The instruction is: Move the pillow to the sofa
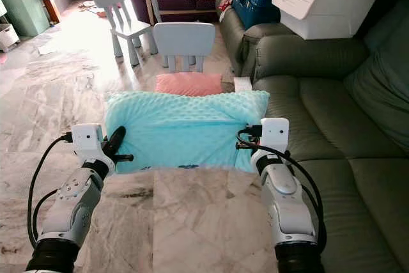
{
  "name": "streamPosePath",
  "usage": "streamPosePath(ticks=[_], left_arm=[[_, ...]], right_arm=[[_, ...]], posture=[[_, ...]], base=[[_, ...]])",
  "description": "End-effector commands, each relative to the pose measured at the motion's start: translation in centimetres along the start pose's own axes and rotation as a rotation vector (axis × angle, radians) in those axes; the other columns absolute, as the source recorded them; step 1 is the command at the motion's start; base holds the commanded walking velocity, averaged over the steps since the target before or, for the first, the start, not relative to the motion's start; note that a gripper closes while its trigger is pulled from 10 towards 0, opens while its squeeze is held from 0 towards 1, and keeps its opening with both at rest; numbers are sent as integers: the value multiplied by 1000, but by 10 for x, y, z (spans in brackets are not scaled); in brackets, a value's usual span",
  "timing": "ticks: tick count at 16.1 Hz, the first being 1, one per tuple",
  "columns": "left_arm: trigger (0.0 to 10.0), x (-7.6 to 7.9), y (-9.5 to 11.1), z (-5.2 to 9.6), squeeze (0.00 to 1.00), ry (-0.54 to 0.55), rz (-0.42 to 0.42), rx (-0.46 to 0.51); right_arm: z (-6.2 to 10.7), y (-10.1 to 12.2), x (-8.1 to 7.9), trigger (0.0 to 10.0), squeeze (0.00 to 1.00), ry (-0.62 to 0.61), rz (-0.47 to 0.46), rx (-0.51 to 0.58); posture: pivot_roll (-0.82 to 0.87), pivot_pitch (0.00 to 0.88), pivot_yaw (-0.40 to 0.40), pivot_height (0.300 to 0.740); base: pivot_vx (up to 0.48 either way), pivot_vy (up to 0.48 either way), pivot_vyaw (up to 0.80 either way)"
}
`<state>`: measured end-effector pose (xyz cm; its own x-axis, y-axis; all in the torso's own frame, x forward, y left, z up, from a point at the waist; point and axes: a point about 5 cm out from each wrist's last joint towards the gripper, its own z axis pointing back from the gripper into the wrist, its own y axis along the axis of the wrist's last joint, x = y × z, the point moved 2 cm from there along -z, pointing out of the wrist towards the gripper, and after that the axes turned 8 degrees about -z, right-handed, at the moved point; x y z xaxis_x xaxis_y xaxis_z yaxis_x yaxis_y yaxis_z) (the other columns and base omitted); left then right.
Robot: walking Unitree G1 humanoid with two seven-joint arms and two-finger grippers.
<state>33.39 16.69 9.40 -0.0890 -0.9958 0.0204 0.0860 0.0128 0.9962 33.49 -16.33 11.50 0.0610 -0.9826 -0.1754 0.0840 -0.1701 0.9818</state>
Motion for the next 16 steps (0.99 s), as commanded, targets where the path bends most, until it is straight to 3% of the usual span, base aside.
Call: streamPosePath(ticks=[1, 7, 16], left_arm=[[10000, -4, 2, 0, 0, 19, -24, 9], [10000, 7, 2, 0, 0, -31, -15, 15], [10000, 3, 2, 0, 0, -7, -47, 22]], right_arm=[[0, 10, 3, 10000, 0, -8, -5, 46], [0, 11, 3, 10000, 0, -10, -5, 49], [0, 11, 4, 10000, 0, -12, -7, 49]], posture=[[-114, 15, 19, 740], [-115, 16, 18, 740], [-117, 18, 18, 740]], base=[[0, 0, 0], [0, 0, 0], [0, 0, 0]])
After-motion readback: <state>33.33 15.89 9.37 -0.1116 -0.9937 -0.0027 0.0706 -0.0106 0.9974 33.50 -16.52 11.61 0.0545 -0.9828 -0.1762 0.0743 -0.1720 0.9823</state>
